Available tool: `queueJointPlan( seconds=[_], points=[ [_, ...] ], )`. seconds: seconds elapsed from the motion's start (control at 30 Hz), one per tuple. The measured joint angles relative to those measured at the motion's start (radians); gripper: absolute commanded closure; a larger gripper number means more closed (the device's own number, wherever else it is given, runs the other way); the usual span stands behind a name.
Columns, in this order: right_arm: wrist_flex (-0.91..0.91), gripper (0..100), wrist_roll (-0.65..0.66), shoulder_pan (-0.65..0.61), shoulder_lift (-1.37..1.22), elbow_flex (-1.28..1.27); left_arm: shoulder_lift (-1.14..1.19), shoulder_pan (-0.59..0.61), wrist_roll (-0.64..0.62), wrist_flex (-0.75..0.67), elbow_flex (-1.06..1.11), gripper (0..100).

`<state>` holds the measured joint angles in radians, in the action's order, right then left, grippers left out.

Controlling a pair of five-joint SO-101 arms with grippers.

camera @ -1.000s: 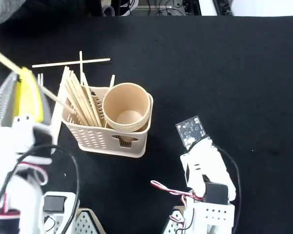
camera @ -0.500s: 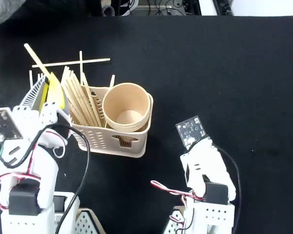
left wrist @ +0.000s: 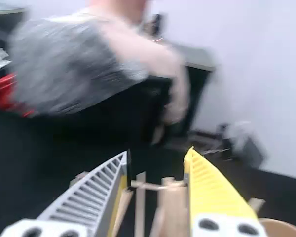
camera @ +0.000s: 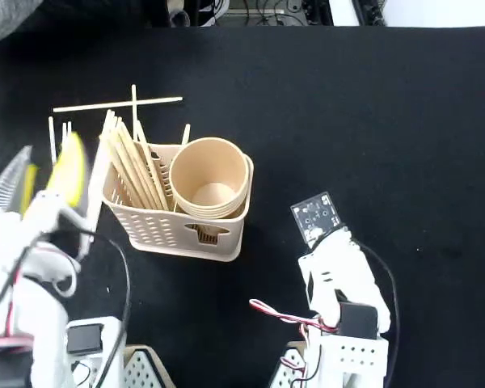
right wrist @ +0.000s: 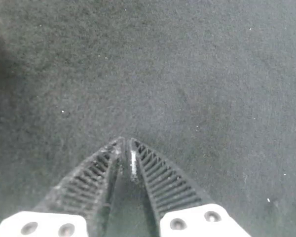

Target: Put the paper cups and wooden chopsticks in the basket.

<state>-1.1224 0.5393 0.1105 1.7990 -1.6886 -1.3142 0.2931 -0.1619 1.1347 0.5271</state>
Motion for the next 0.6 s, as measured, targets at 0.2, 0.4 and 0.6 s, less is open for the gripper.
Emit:
queueJointPlan(
  seconds=[0.2,0.4,0.6],
  points=[
    [0.0,98.5,0.0,0.0,0.0,0.0,0.356,0.218,0.029,0.222,-0.17,81],
    [0.0,98.5,0.0,0.0,0.0,0.0,0.73,0.293,0.132,0.262,-0.272,81],
    [0.0,98.5,0.0,0.0,0.0,0.0,1.045,0.299,0.212,0.235,-0.344,80]
  ],
)
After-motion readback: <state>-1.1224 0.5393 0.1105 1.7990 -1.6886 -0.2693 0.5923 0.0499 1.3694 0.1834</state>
